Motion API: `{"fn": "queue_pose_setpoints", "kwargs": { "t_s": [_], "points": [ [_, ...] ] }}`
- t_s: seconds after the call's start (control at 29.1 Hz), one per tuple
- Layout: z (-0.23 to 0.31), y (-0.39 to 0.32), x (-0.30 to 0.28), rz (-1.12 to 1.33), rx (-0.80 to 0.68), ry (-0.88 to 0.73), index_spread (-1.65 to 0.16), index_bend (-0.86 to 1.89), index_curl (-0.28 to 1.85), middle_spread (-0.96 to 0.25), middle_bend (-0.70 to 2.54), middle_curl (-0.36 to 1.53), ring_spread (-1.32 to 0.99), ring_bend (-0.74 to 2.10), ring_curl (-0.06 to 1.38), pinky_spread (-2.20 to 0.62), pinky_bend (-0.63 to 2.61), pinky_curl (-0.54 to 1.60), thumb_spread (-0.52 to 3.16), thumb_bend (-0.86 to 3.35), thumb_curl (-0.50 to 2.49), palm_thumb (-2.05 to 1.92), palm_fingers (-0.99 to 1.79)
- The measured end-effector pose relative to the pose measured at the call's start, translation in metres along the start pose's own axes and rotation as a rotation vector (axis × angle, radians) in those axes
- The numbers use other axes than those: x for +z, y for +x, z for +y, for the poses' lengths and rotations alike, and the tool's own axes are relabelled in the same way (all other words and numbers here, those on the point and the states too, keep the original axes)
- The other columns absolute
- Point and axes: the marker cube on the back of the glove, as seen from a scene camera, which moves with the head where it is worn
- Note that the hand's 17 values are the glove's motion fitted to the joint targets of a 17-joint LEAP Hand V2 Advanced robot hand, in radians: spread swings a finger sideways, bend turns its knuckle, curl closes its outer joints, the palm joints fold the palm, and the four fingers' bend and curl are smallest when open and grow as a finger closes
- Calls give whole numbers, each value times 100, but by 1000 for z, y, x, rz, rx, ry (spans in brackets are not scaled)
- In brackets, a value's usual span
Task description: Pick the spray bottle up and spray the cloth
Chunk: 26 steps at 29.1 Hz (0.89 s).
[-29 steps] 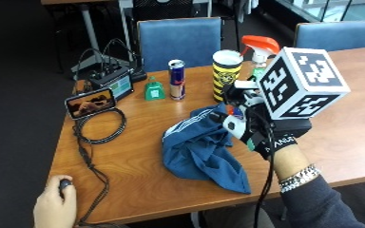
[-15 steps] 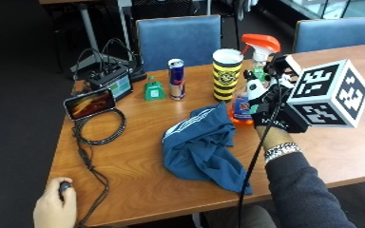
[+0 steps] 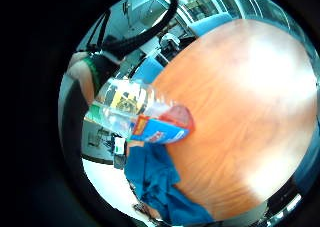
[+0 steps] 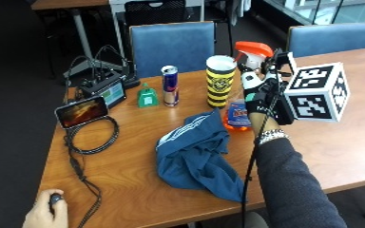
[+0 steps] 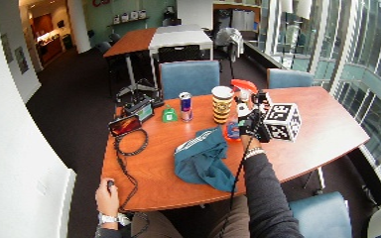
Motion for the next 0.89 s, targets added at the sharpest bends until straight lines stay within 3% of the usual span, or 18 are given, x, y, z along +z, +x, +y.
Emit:
{"fn": "queue_pose_setpoints", "kwargs": {
  "t_s": [0.34,0.52,0.79,0.89],
  "points": [
    [-8,3,24,-122,40,-33,-29,17,33,-11,22,39,-8,33,35,14,15,29,107,0,42,85,88],
    [-6,11,32,-139,21,-29,-29,20,35,-15,36,44,-11,36,35,13,7,24,101,-2,45,87,105],
    [-9,9,38,-203,-80,12,-29,25,41,-17,38,47,-13,38,39,10,11,22,92,-3,48,88,107],
    [-12,6,38,-239,-141,40,-29,18,41,-19,39,47,-17,46,41,3,18,23,86,-3,50,89,121]
  ]
}}
